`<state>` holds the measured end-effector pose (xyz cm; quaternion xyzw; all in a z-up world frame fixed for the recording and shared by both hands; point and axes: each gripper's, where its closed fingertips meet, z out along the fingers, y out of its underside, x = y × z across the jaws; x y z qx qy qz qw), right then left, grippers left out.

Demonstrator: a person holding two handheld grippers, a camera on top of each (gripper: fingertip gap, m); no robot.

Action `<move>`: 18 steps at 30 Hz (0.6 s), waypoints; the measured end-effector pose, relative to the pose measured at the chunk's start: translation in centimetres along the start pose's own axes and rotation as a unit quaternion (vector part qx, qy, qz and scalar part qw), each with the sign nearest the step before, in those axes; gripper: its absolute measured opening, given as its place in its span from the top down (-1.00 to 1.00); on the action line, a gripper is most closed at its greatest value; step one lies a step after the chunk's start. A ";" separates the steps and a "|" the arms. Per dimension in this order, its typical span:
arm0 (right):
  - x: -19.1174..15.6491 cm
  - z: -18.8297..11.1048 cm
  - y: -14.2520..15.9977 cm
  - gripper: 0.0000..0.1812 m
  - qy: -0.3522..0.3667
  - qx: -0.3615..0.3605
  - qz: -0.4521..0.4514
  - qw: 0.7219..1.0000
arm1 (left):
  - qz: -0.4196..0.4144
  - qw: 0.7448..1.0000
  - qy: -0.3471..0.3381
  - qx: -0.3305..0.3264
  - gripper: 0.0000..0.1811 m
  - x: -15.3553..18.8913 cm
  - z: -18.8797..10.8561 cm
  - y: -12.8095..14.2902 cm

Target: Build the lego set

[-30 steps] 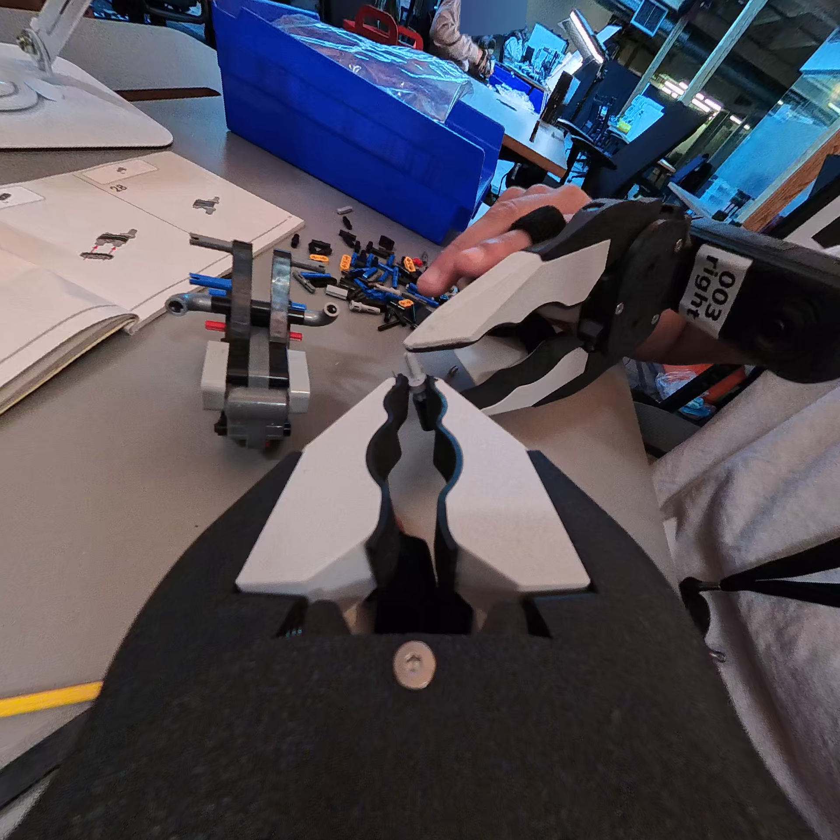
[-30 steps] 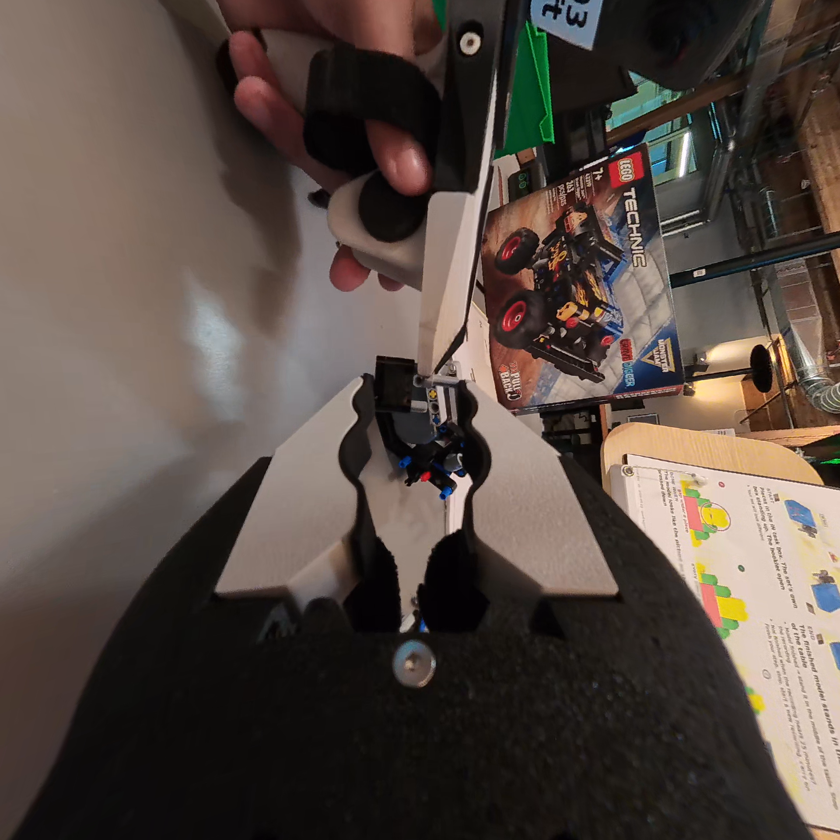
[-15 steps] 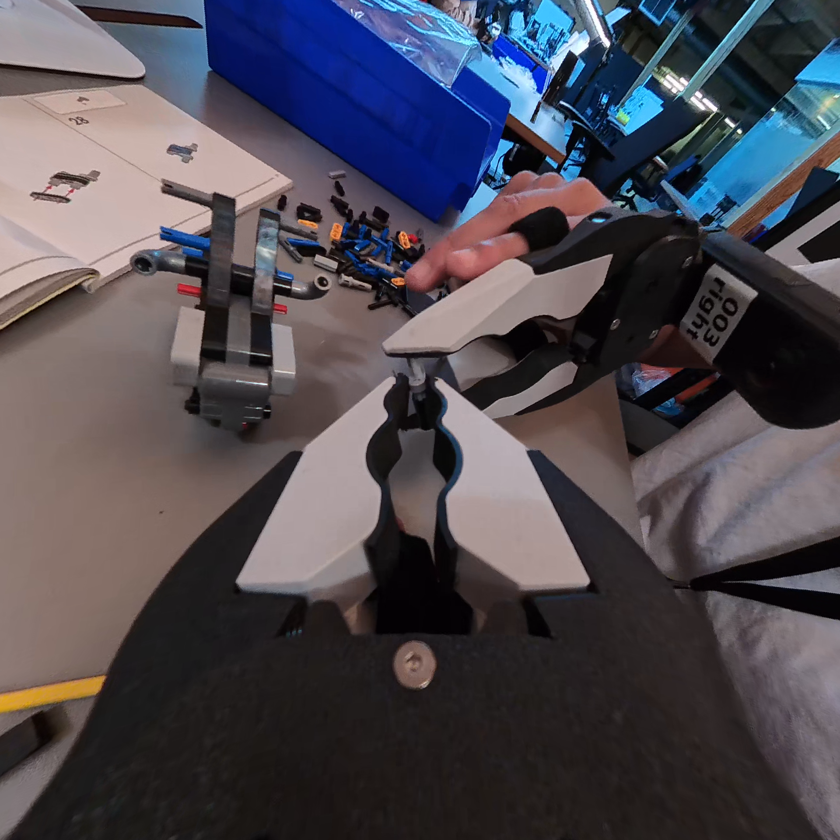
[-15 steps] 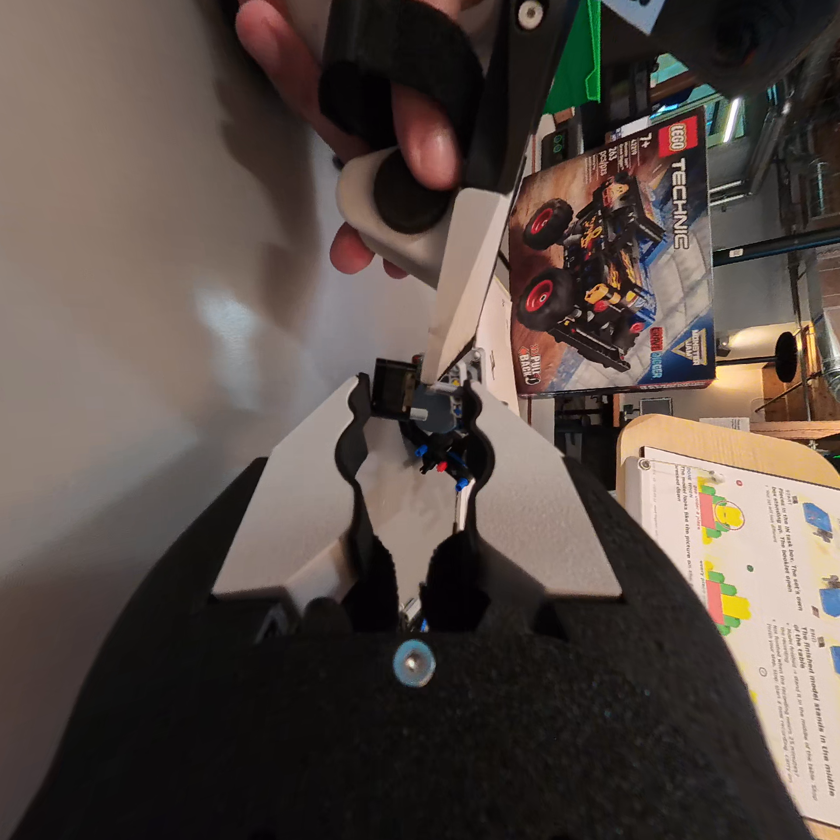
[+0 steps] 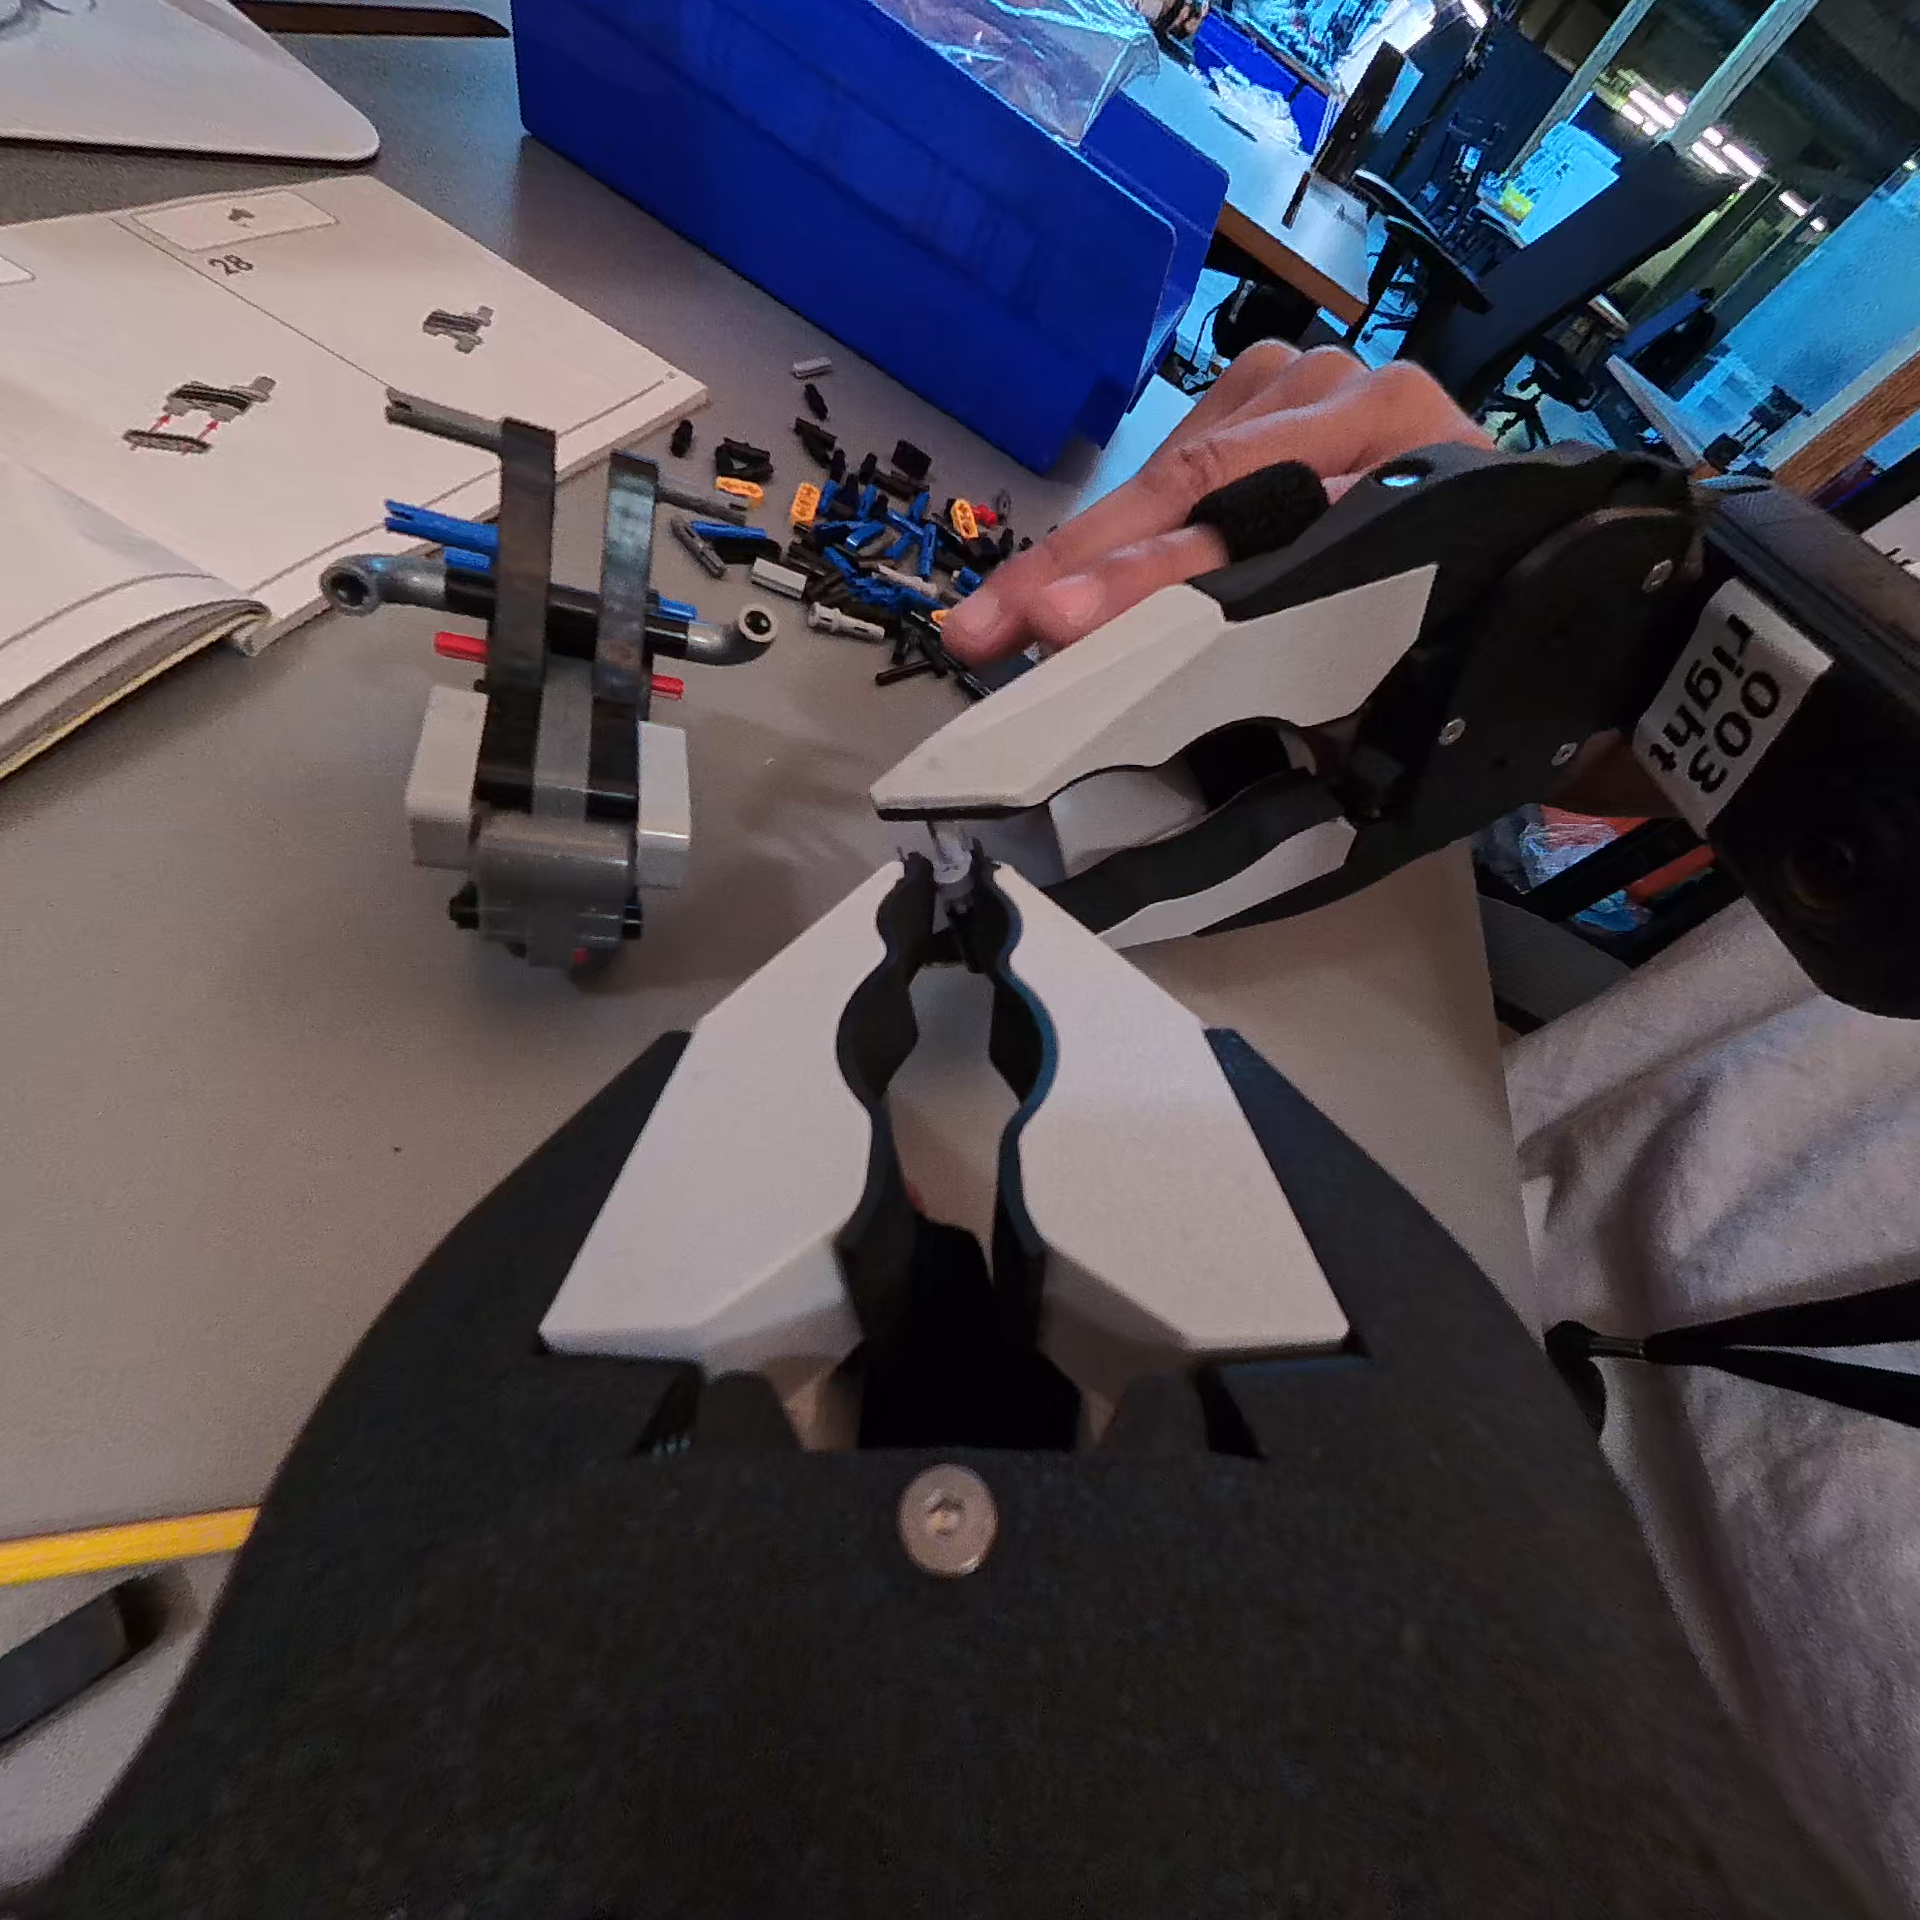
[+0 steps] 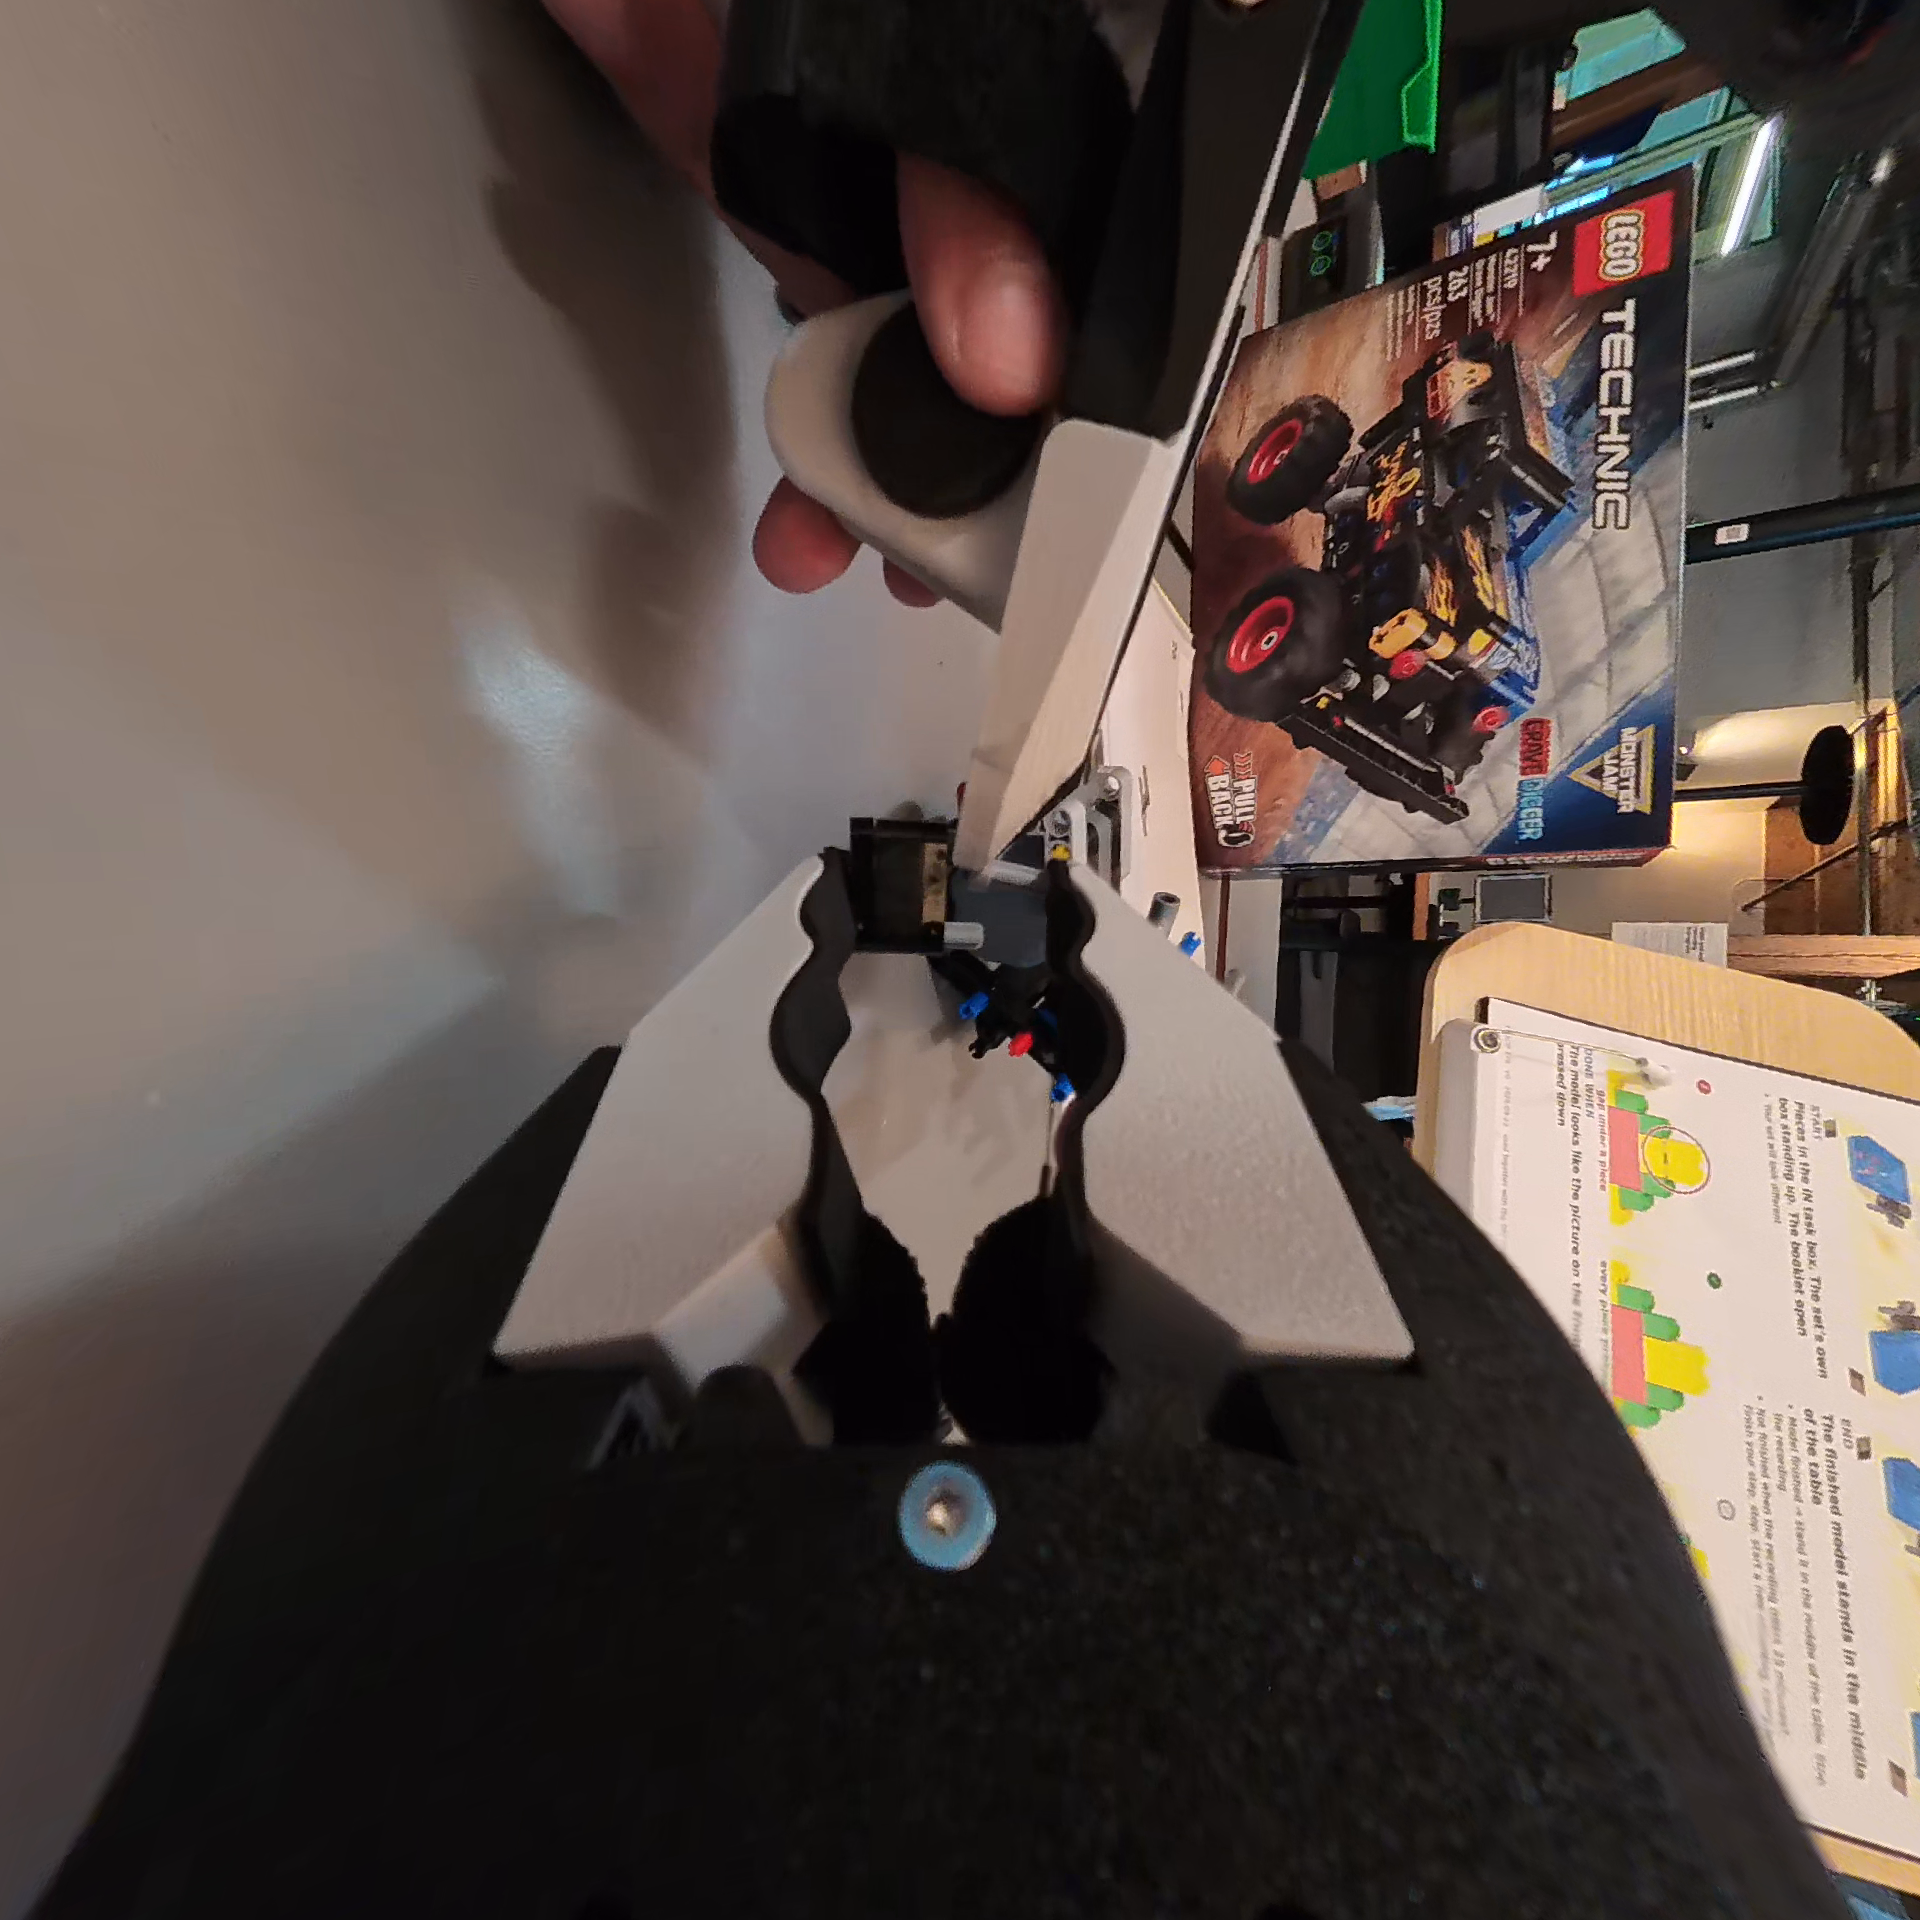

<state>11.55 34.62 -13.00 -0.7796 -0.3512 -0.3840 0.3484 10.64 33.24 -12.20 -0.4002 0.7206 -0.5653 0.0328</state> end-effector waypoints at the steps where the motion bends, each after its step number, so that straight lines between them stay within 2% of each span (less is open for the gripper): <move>1: 0.0 0.1 0.0 0.60 -0.001 -0.001 0.000 1.000 | 0.000 1.000 -0.003 -0.001 0.94 -0.1 0.0 0.0; 6: -0.1 -0.2 -0.5 0.59 -0.012 0.013 0.007 1.000 | 0.024 1.000 0.011 -0.014 0.93 0.3 -0.2 0.1; 13: 0.3 -0.5 -0.7 0.57 -0.004 0.034 0.032 0.999 | -0.043 0.998 0.047 0.012 0.94 0.6 -0.2 -0.4; 18: 0.0 -0.5 -0.7 0.59 -0.033 0.048 0.074 0.996 | -0.097 0.993 0.068 0.010 0.94 0.4 -0.3 -0.2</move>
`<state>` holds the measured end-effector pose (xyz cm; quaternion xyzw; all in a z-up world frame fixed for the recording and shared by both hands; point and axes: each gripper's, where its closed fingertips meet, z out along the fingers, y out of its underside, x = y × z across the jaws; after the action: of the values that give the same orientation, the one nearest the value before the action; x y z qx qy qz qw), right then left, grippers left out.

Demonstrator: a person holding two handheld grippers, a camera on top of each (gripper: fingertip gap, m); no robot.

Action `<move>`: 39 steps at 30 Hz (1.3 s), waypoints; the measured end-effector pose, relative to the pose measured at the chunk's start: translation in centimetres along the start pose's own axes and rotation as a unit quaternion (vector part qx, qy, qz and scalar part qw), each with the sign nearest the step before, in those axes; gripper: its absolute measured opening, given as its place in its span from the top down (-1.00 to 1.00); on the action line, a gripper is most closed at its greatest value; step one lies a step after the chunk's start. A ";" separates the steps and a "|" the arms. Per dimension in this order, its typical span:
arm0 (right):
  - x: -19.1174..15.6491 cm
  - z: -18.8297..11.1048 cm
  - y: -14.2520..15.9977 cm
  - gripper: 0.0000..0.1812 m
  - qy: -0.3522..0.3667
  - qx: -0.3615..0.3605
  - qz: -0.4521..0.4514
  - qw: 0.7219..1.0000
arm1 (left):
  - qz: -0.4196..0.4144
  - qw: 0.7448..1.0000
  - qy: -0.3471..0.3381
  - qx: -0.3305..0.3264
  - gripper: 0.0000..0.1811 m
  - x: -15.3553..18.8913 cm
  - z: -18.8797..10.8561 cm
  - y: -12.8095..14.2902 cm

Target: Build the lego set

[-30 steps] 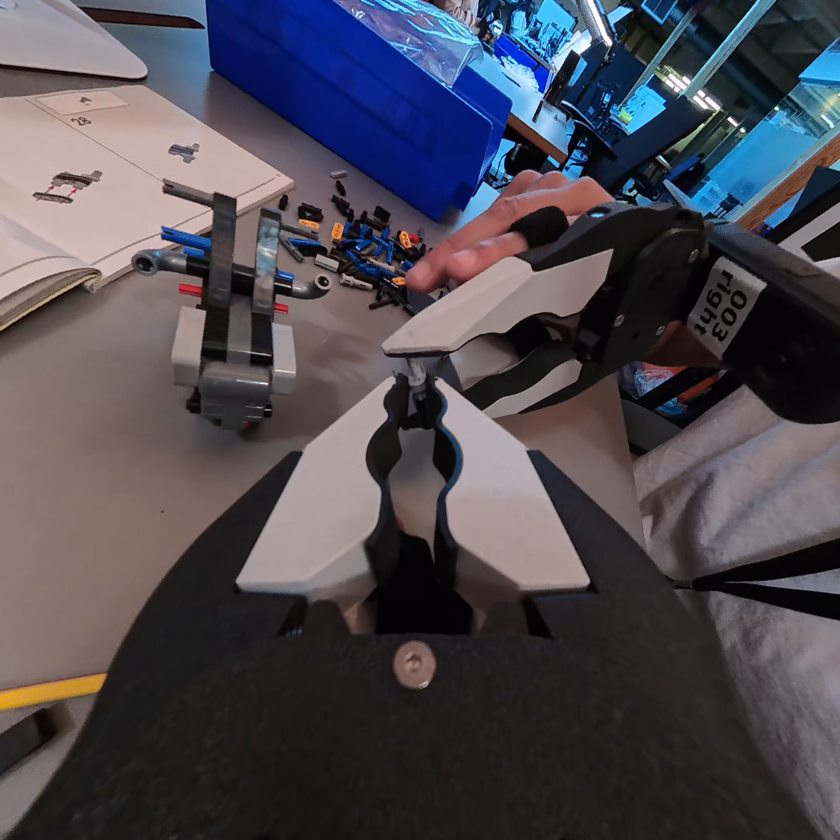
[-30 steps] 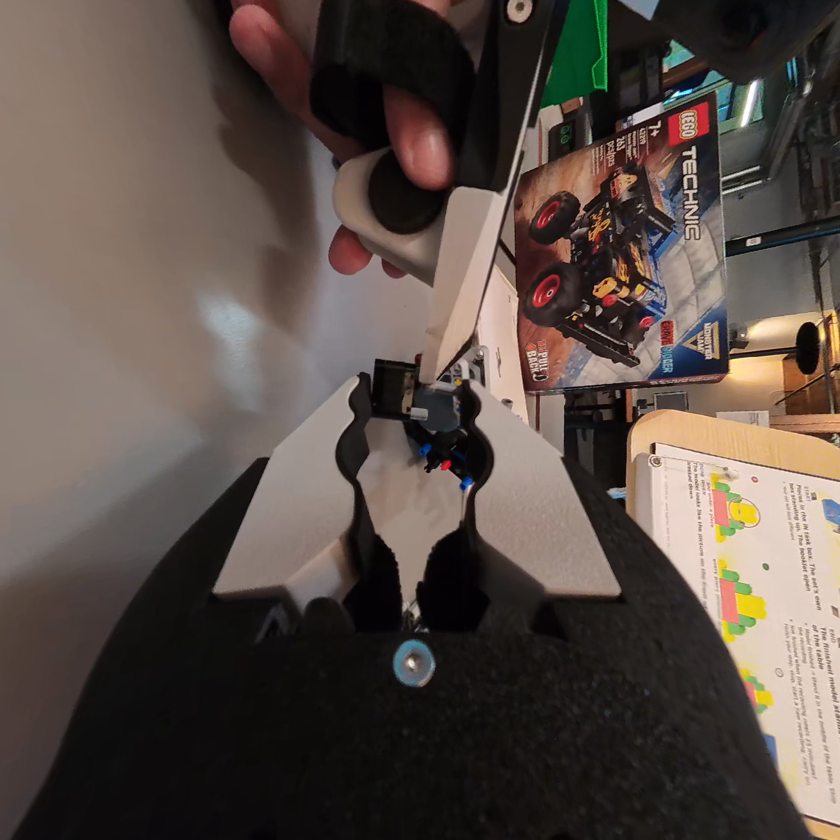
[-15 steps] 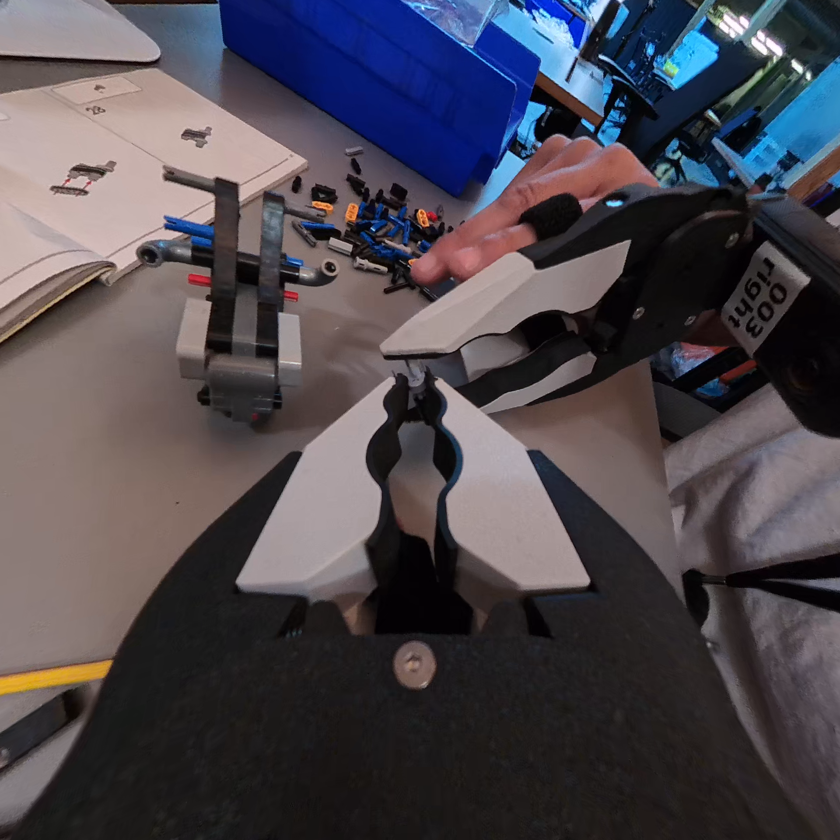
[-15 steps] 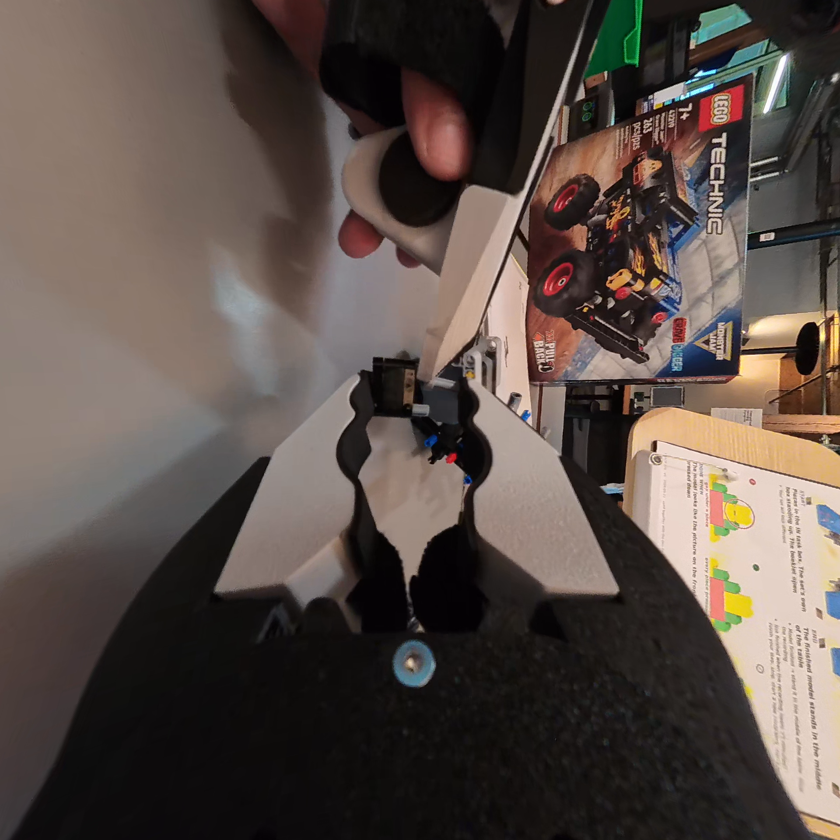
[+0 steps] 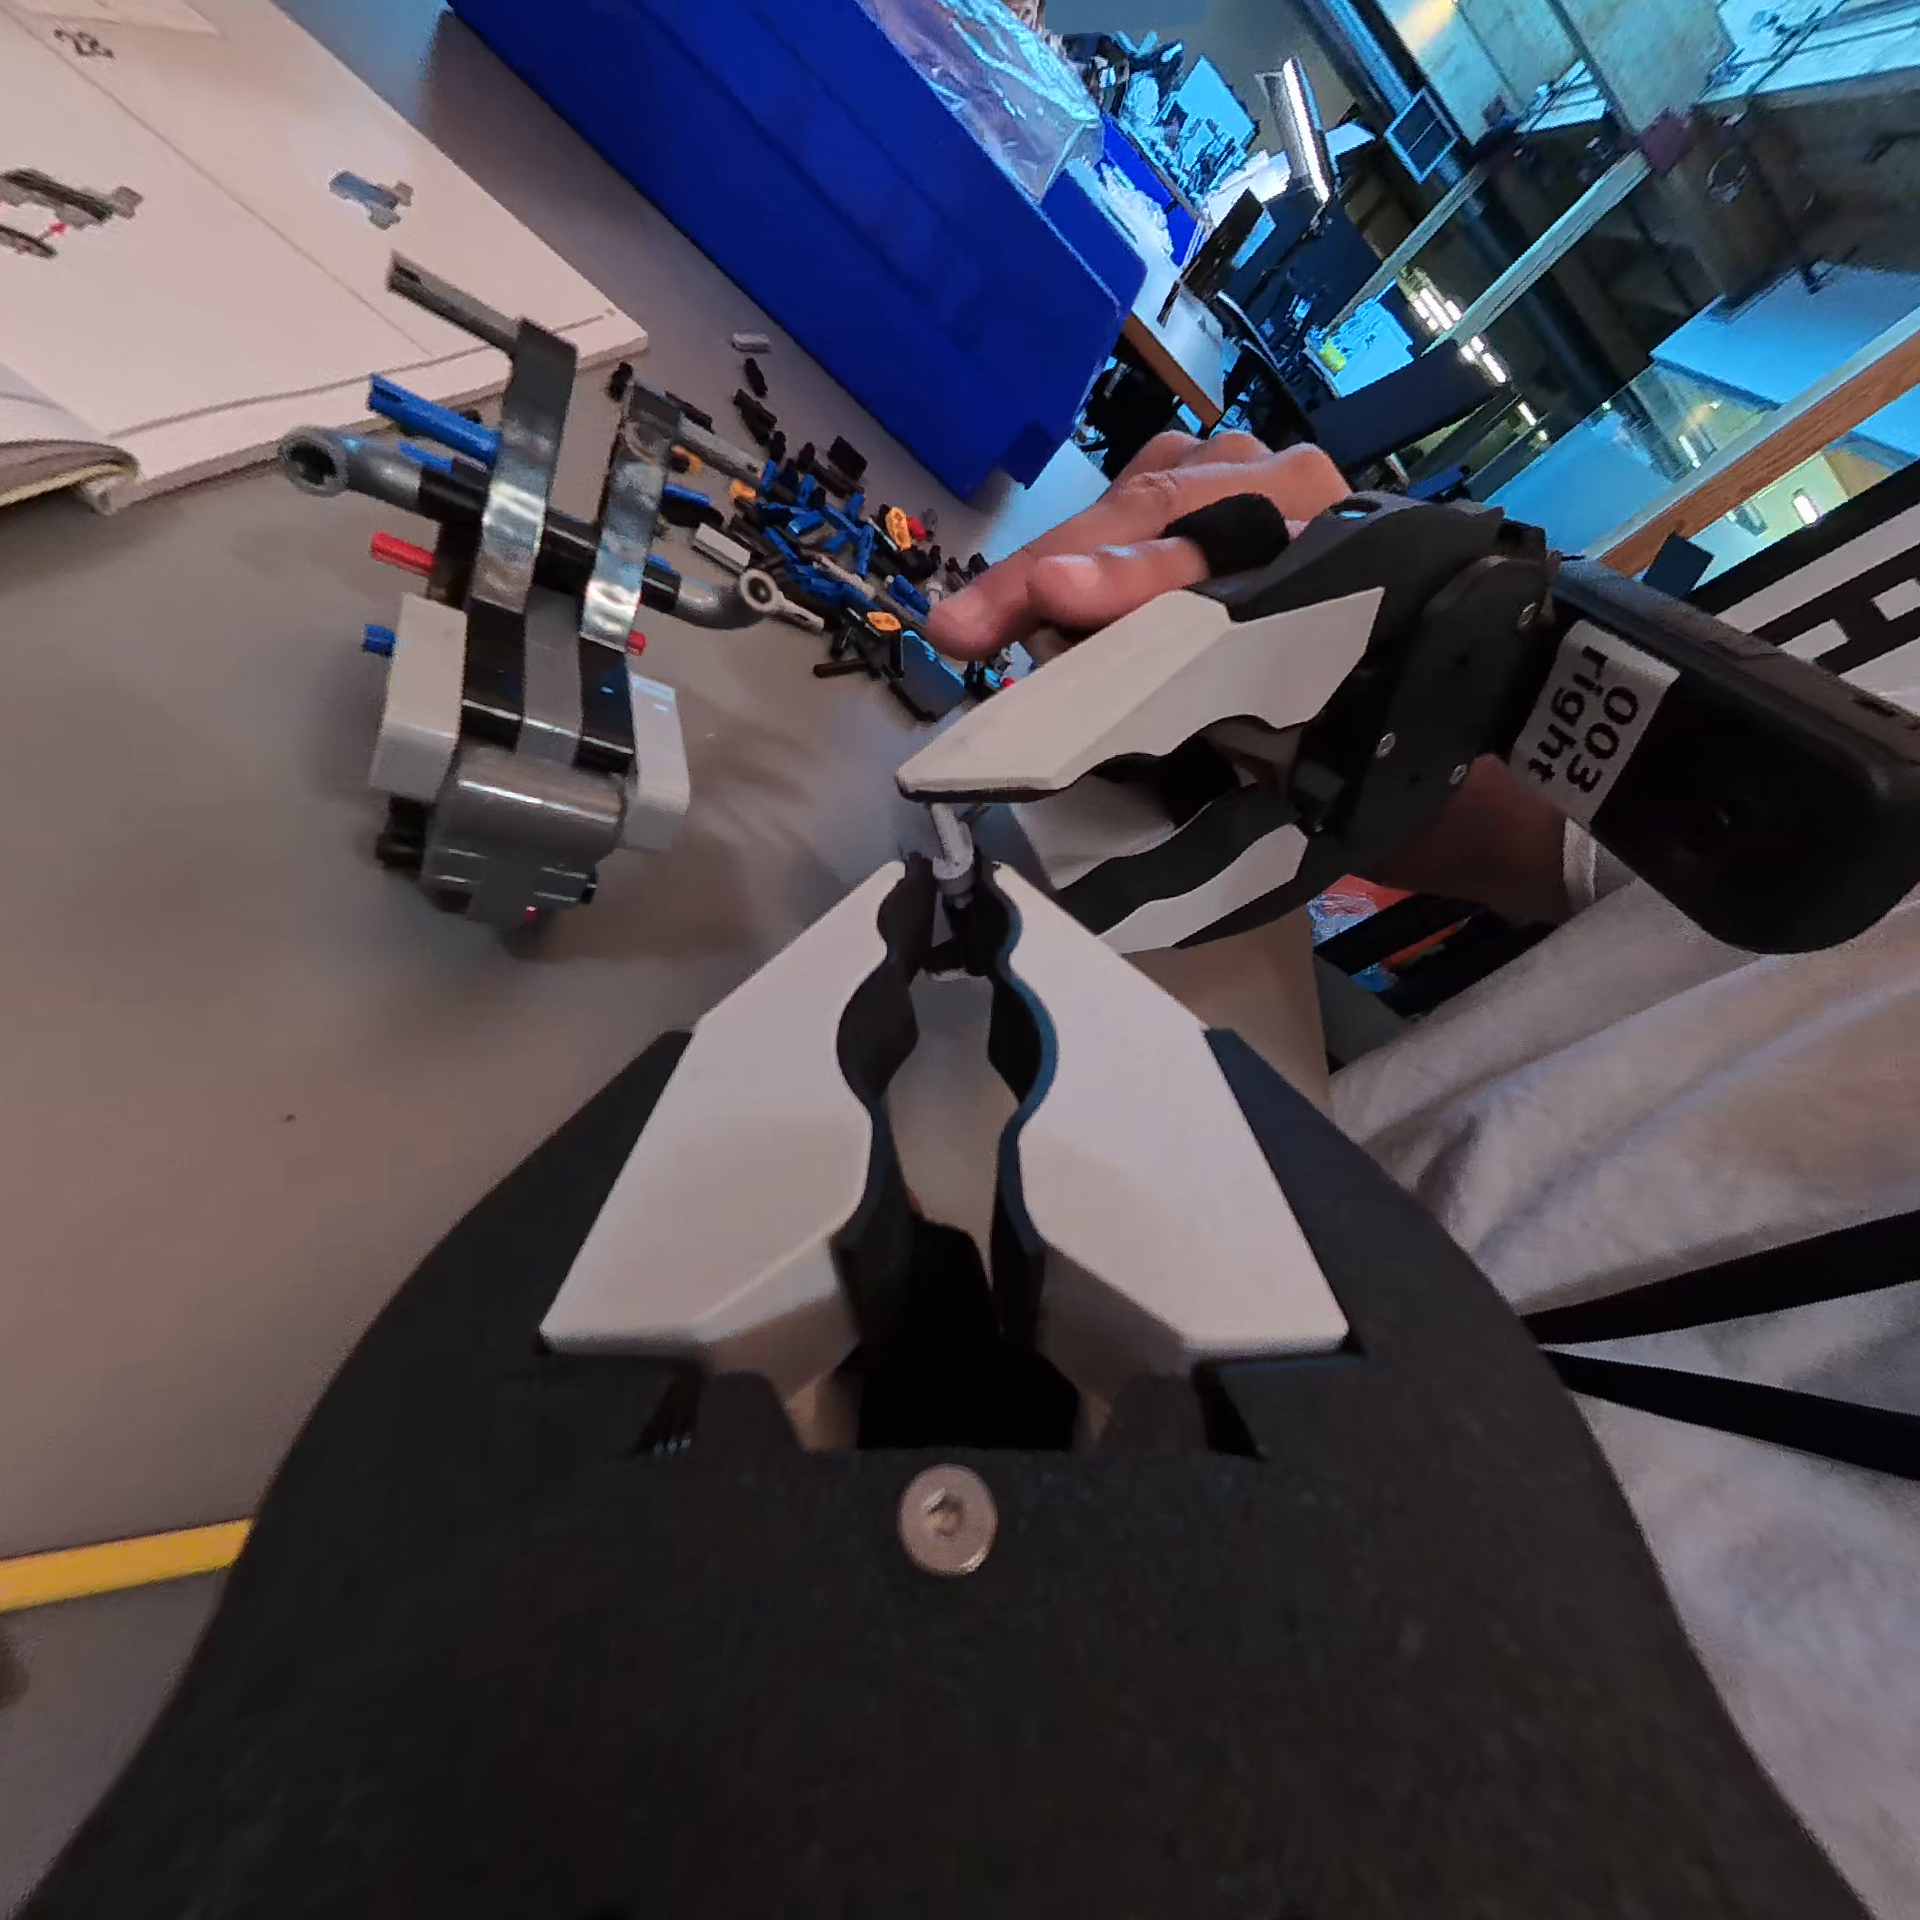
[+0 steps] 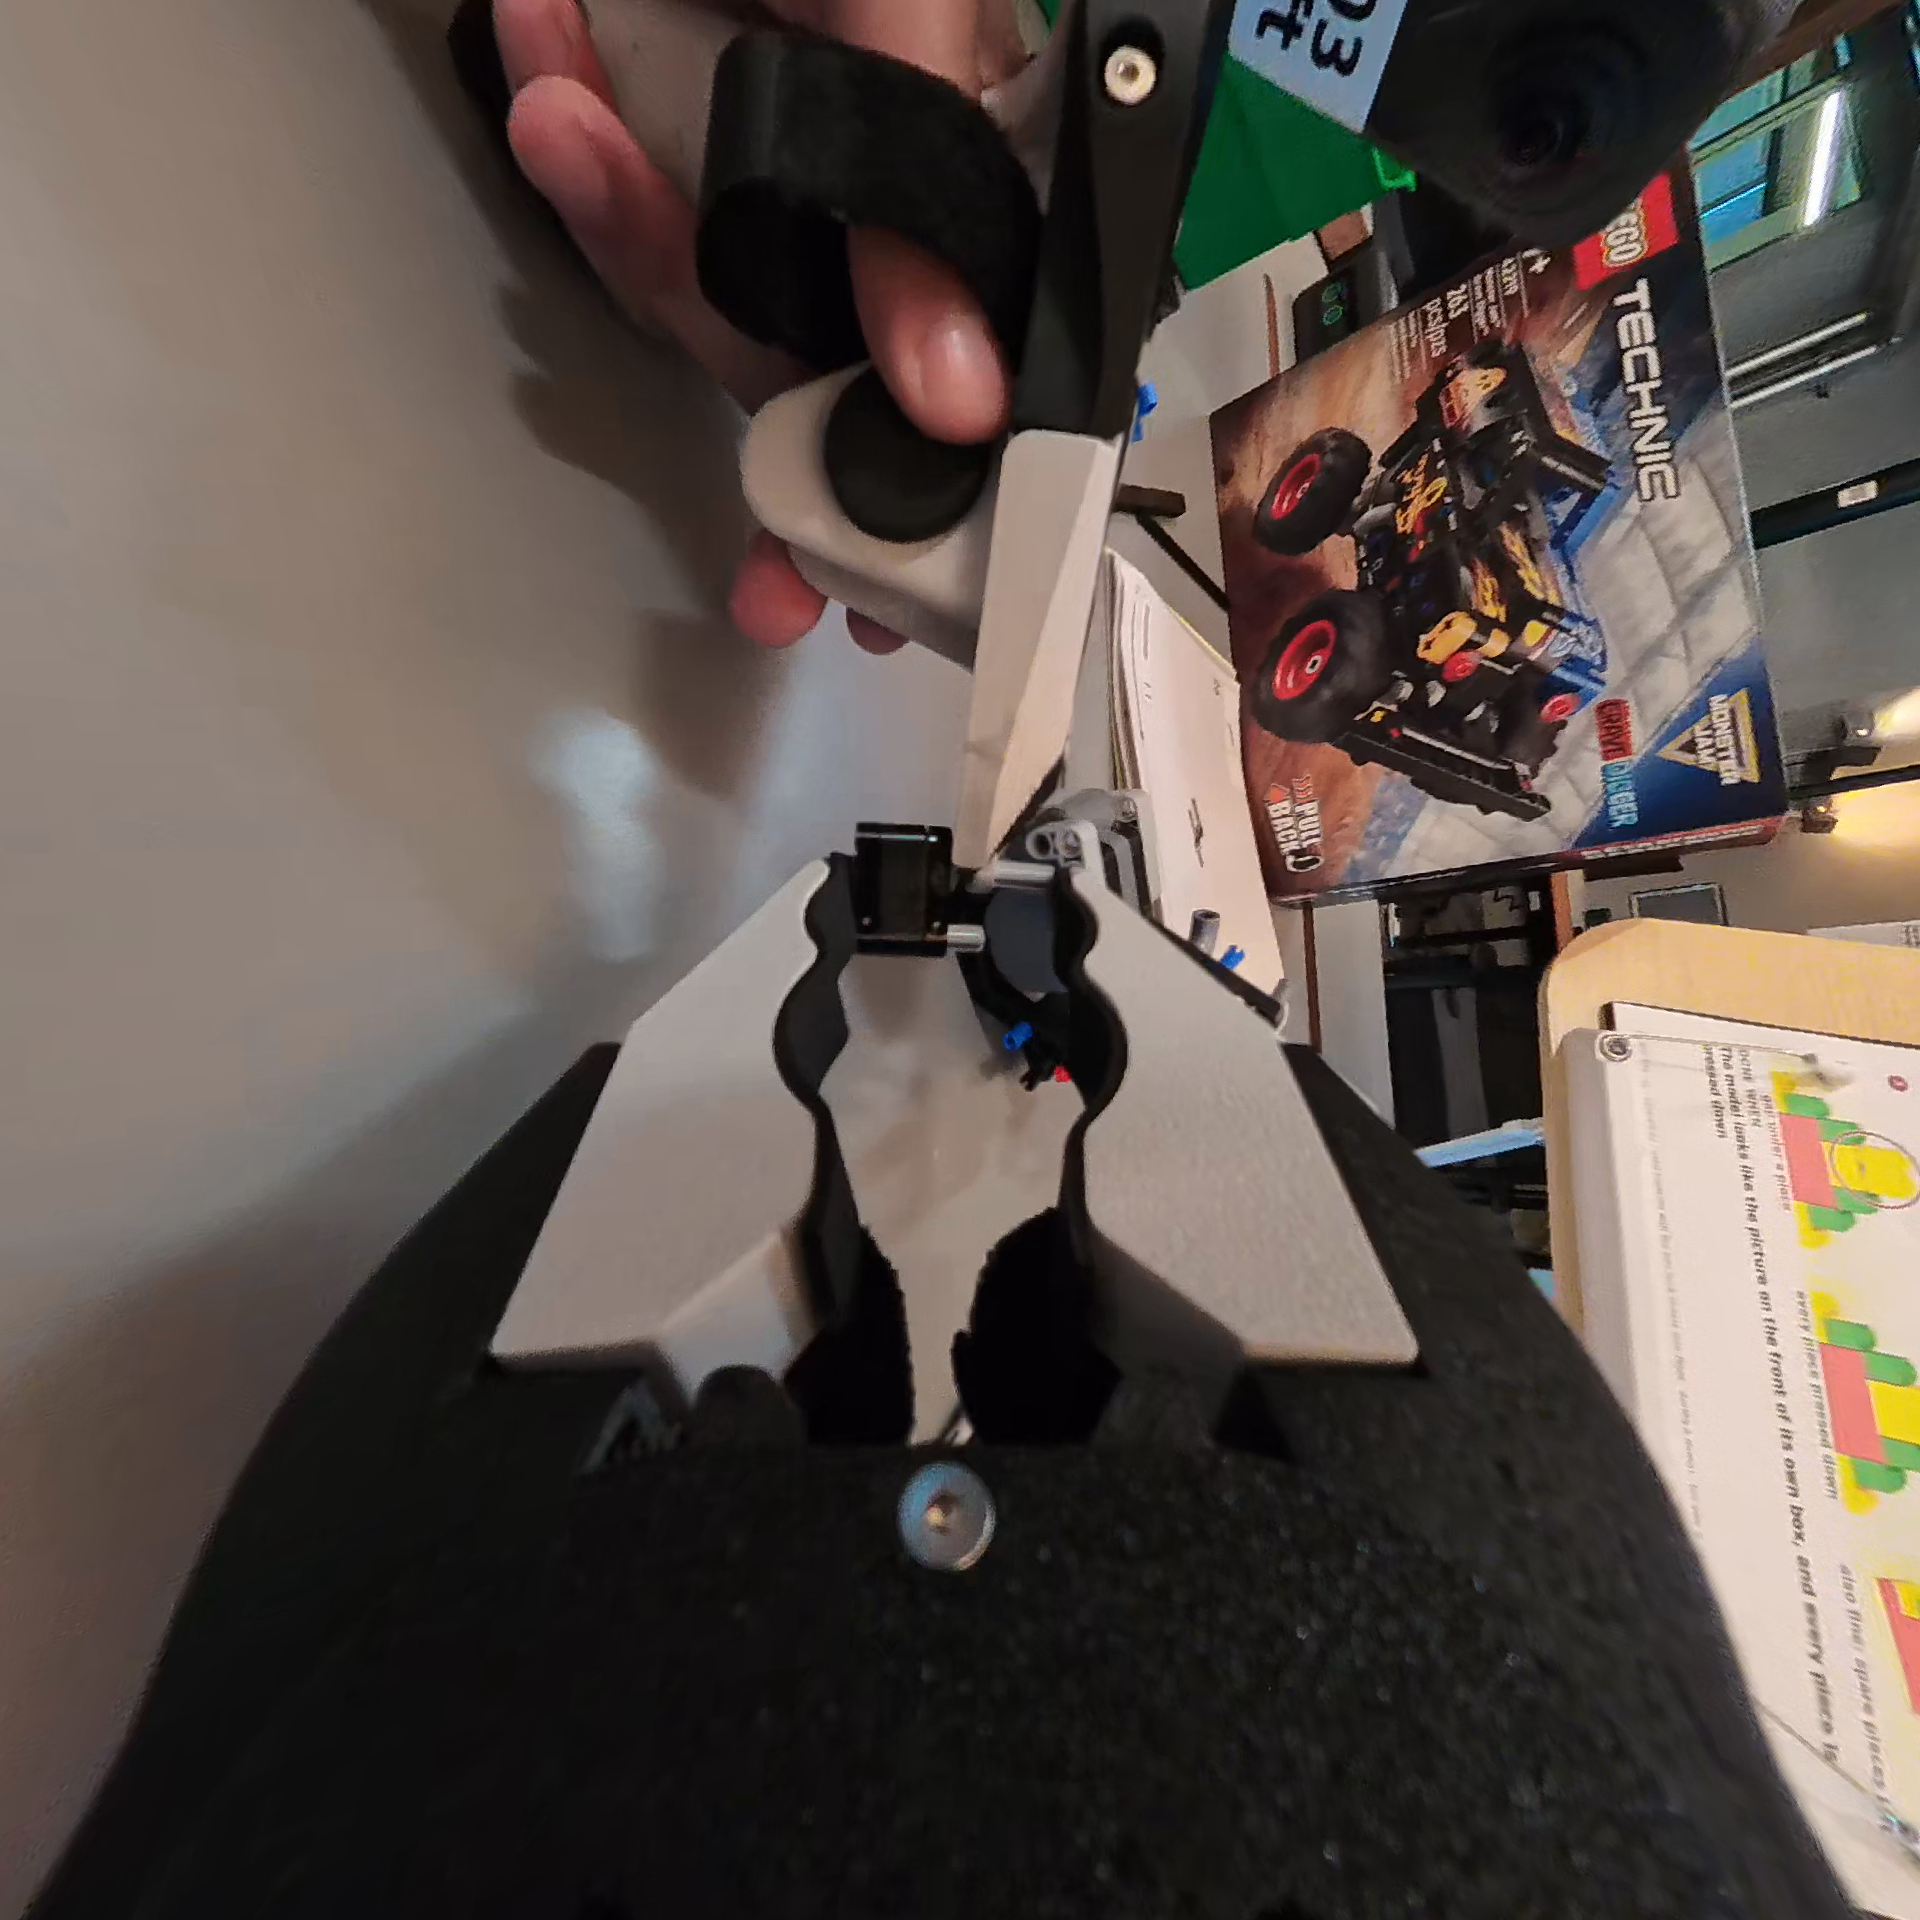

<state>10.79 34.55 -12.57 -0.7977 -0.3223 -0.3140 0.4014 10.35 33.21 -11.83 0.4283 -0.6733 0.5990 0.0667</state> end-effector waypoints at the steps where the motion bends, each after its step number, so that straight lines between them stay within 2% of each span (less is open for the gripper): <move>1: -0.1 0.1 0.0 0.59 -0.001 -0.002 -0.001 1.000 | 0.003 1.000 -0.004 -0.004 0.94 -0.1 0.0 0.1; 11: -0.4 -0.1 0.2 0.60 -0.029 -0.007 0.033 0.999 | 0.020 0.999 -0.030 -0.015 0.94 -0.6 0.0 0.3; 17: -0.9 0.1 -0.2 0.59 -0.025 -0.007 0.010 1.000 | 0.026 0.999 -0.035 -0.029 0.94 -0.6 0.4 0.8; 22: -0.5 -0.2 -0.6 0.70 -0.022 0.006 0.018 1.000 | 0.031 0.999 -0.036 -0.014 0.94 -0.5 0.1 0.3; 26: -0.2 0.0 -0.1 0.56 -0.016 -0.009 0.027 0.999 | 0.022 0.999 -0.035 -0.017 0.94 -0.7 0.0 0.4; 39: -0.6 0.2 0.1 0.60 -0.025 -0.008 0.024 0.999 | 0.032 0.999 -0.035 -0.026 0.94 -0.6 0.2 0.6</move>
<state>10.50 34.49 -13.14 -0.8161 -0.3105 -0.2861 0.3946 10.37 33.25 -12.72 0.4252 -0.7039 0.5679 0.0348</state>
